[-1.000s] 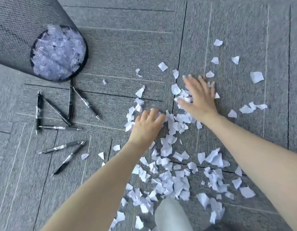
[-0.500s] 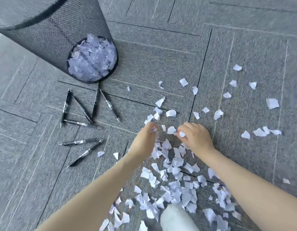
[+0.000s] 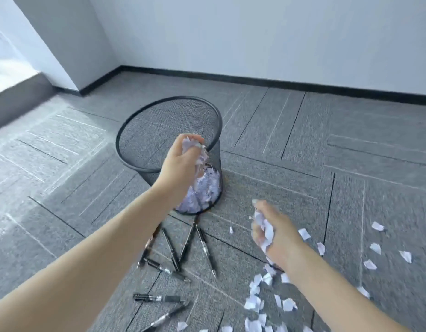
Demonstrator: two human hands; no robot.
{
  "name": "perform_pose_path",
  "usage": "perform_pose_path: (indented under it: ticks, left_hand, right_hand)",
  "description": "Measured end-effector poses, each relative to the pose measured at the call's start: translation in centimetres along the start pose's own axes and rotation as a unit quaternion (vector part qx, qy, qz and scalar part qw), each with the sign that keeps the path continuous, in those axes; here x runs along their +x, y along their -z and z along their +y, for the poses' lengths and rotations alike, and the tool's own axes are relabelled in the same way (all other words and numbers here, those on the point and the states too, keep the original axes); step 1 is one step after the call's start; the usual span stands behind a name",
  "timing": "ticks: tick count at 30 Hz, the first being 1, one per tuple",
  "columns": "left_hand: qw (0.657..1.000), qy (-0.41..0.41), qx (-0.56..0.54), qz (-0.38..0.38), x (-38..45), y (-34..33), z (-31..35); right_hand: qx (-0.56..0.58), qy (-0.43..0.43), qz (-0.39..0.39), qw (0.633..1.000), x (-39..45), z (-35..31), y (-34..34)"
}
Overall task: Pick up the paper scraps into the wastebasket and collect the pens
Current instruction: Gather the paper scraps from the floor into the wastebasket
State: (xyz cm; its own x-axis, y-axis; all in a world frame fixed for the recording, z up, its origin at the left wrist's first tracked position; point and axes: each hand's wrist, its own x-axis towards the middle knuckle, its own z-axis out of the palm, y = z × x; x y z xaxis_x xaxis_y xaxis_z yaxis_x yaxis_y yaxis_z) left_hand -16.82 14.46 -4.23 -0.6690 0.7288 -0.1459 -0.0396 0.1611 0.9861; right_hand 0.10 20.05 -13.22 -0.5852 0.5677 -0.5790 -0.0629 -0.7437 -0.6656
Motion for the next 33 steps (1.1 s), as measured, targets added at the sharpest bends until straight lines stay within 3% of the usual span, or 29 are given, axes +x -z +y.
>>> perform_pose_path:
  ticks: [2,5,7,12,16,20,25,30,33]
  left_hand:
    - [0.997,-0.018,-0.03,0.065,3.1,1.9,1.6]
    - [0.988,-0.019,-0.038,0.149,7.0,4.8,2.2]
    - [0.984,0.014,-0.024,0.174,8.0,6.1,1.7]
    - [0.974,0.139,-0.174,0.046,7.5,8.0,1.1]
    - [0.984,0.135,-0.113,0.023,6.9,9.5,0.8]
    - [0.995,0.087,-0.037,0.032,6.4,10.6,-0.4]
    - [0.992,-0.047,0.11,0.04,4.3,9.4,-0.5]
    - [0.959,-0.167,0.219,0.069,1.0,7.1,-1.6]
    - [0.945,-0.191,0.264,0.031,-1.2,5.1,-3.8]
  right_hand:
    - [0.043,-0.005,-0.052,0.998,0.6,-4.0,-4.3]
    - [0.02,-0.005,-0.129,0.991,1.6,-8.8,-10.7]
    - [-0.022,0.012,-0.128,0.991,2.0,-10.3,-14.8]
    - [-0.126,0.052,-0.005,0.991,6.5,-10.7,-21.2]
    - [-0.18,-0.015,0.002,0.983,8.8,-11.0,-21.3]
    - [-0.288,-0.02,-0.036,0.957,8.1,-11.3,-20.1]
    - [-0.348,0.004,-0.066,0.935,7.1,-11.5,-18.7]
    - [-0.358,0.17,0.027,0.918,6.4,-10.5,-16.4]
    - [-0.404,0.303,0.041,0.862,6.1,-8.5,-11.5]
